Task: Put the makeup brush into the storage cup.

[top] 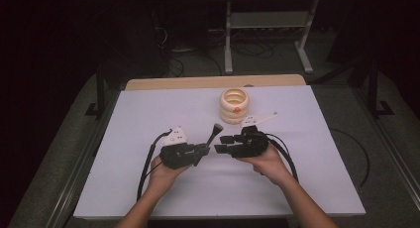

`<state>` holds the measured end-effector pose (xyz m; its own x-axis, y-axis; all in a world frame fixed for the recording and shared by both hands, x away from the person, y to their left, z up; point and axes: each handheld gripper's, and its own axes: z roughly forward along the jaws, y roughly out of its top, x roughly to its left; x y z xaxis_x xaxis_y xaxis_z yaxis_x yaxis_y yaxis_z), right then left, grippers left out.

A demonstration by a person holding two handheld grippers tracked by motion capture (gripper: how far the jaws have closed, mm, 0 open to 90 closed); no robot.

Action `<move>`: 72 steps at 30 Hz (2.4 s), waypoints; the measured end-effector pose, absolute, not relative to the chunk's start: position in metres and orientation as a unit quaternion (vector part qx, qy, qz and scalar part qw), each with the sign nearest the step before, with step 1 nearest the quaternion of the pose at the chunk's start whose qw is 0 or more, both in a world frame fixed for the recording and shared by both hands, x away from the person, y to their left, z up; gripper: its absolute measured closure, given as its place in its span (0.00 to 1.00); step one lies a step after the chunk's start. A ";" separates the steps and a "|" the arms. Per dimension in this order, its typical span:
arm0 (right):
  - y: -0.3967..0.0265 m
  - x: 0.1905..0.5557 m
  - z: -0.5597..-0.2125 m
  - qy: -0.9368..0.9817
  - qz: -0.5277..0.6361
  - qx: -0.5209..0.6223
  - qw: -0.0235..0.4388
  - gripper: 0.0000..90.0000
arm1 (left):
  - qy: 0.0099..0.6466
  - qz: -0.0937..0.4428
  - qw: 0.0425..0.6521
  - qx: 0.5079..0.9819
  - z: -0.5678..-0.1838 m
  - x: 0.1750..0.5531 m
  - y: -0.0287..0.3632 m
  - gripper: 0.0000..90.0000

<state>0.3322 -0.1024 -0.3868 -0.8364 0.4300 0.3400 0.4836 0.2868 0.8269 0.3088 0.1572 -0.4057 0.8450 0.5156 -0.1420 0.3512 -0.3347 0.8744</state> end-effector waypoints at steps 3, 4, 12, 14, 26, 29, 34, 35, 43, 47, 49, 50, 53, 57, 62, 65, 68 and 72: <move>-0.101 0.333 -0.386 -0.799 -0.528 -0.288 0.028 0.62 | 0.265 0.081 0.514 0.812 -0.405 0.308 0.157 0.88; -0.101 0.333 -0.386 -0.797 -0.530 -0.287 0.030 0.63 | 0.264 0.081 0.515 0.811 -0.406 0.308 0.157 0.88; -0.100 0.336 -0.387 -0.792 -0.537 -0.289 0.033 0.68 | 0.260 0.078 0.518 0.811 -0.406 0.308 0.155 0.88; -0.100 0.336 -0.387 -0.789 -0.539 -0.291 0.035 0.69 | 0.259 0.079 0.520 0.810 -0.406 0.307 0.154 0.88; -0.095 0.339 -0.388 -0.782 -0.548 -0.292 0.050 0.73 | 0.253 0.077 0.525 0.809 -0.406 0.306 0.151 0.88; -0.095 0.340 -0.389 -0.778 -0.554 -0.291 0.051 0.75 | 0.249 0.077 0.524 0.811 -0.406 0.306 0.150 0.88; -0.095 0.341 -0.389 -0.772 -0.558 -0.298 0.063 0.78 | 0.249 0.077 0.526 0.810 -0.407 0.306 0.149 0.88; -0.095 0.341 -0.389 -0.772 -0.558 -0.298 0.063 0.78 | 0.248 0.077 0.525 0.811 -0.407 0.307 0.149 0.88; -0.093 0.341 -0.390 -0.771 -0.562 -0.293 0.068 0.82 | 0.248 0.075 0.525 0.811 -0.408 0.307 0.148 0.88; -0.093 0.341 -0.390 -0.770 -0.563 -0.293 0.069 0.84 | 0.248 0.074 0.525 0.811 -0.409 0.307 0.148 0.88; -0.093 0.341 -0.390 -0.770 -0.563 -0.291 0.069 0.84 | 0.247 0.074 0.524 0.812 -0.409 0.307 0.147 0.88; -0.093 0.341 -0.390 -0.771 -0.562 -0.291 0.069 0.84 | 0.249 0.071 0.524 0.811 -0.410 0.307 0.147 0.88; -0.093 0.341 -0.390 -0.774 -0.560 -0.288 0.067 0.84 | 0.248 0.070 0.524 0.811 -0.411 0.308 0.147 0.87; -0.092 0.340 -0.389 -0.776 -0.562 -0.280 0.061 0.84 | 0.250 0.067 0.523 0.812 -0.413 0.309 0.147 0.79; -0.093 0.340 -0.389 -0.783 -0.555 -0.276 0.049 0.84 | 0.246 0.069 0.520 0.815 -0.415 0.310 0.146 0.69; -0.094 0.340 -0.389 -0.785 -0.552 -0.278 0.041 0.84 | 0.245 0.068 0.522 0.814 -0.415 0.310 0.146 0.62; -0.096 0.339 -0.387 -0.788 -0.550 -0.274 0.033 0.84 | 0.242 0.070 0.521 0.815 -0.415 0.310 0.147 0.57; -0.098 0.338 -0.385 -0.788 -0.552 -0.272 0.025 0.84 | 0.238 0.067 0.523 0.815 -0.415 0.310 0.148 0.51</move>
